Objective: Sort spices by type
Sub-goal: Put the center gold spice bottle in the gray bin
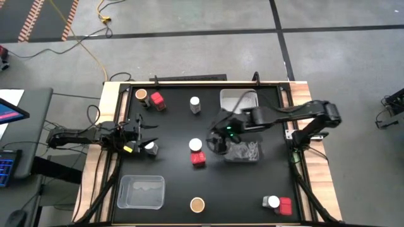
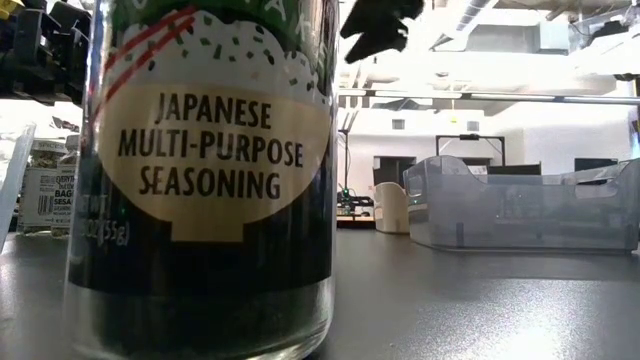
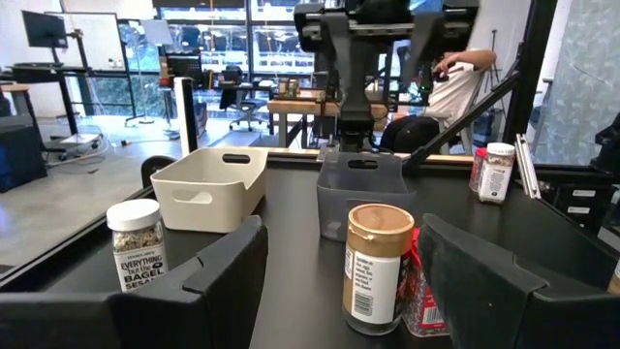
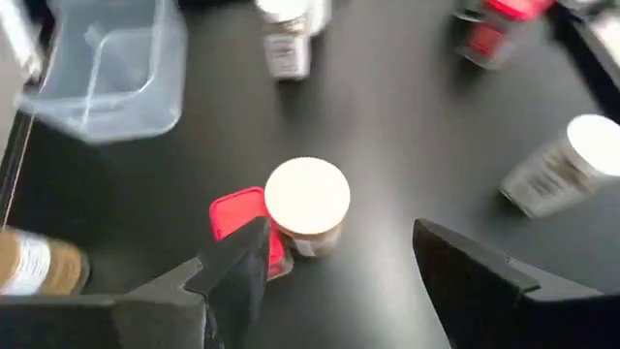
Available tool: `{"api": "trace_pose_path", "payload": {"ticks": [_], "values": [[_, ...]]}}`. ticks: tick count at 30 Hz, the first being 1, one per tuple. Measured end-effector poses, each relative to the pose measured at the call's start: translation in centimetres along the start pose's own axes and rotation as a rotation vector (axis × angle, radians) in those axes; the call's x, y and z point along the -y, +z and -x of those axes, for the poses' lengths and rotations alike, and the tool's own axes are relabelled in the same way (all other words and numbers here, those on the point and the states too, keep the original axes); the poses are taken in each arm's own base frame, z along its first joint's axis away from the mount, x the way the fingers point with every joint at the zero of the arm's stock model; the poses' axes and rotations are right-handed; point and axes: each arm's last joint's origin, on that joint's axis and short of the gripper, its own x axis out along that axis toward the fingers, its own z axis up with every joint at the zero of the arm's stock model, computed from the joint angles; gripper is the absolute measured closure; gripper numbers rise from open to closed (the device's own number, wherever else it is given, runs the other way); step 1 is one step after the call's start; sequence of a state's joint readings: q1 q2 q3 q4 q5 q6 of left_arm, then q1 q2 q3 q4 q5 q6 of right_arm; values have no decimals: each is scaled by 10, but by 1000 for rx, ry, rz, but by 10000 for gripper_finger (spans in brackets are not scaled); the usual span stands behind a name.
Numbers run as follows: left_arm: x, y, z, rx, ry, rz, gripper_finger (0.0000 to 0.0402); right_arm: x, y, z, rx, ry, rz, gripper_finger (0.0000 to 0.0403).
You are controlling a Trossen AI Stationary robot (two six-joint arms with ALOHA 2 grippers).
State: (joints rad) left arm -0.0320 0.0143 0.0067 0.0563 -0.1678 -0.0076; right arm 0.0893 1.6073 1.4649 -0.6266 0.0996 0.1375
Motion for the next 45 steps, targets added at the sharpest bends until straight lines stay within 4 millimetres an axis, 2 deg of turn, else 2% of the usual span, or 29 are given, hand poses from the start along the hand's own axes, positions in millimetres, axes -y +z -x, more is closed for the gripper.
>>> {"api": "trace_pose_path", "payload": {"ticks": [6, 10, 18, 23, 30, 33, 38, 42, 45], "values": [[0, 0, 0, 0, 0, 0, 146, -6, 21, -33, -100, 42, 114, 120], [0, 0, 0, 0, 0, 0, 146, -8, 29, -52, -129, 38, 104, 120], [0, 0, 0, 1, 0, 0, 146, -7, 25, -74, -184, 28, 90, 119], [0, 0, 0, 0, 0, 0, 146, 0, 24, -76, -204, 14, 77, 101], [0, 0, 0, 0, 0, 0, 146, 16, 25, -77, -205, -12, 34, 39], [0, 0, 0, 0, 0, 0, 146, 21, 25, -77, -211, -26, -21, 24], [0, 0, 0, 0, 0, 0, 146, 24, 25, -78, -210, -32, -38, 19], [0, 0, 0, 0, 0, 0, 146, 27, 15, -85, -243, -28, -20, 19], [0, 0, 0, 0, 0, 0, 146, 25, 9, -90, -248, 38, 34, 19]]}}
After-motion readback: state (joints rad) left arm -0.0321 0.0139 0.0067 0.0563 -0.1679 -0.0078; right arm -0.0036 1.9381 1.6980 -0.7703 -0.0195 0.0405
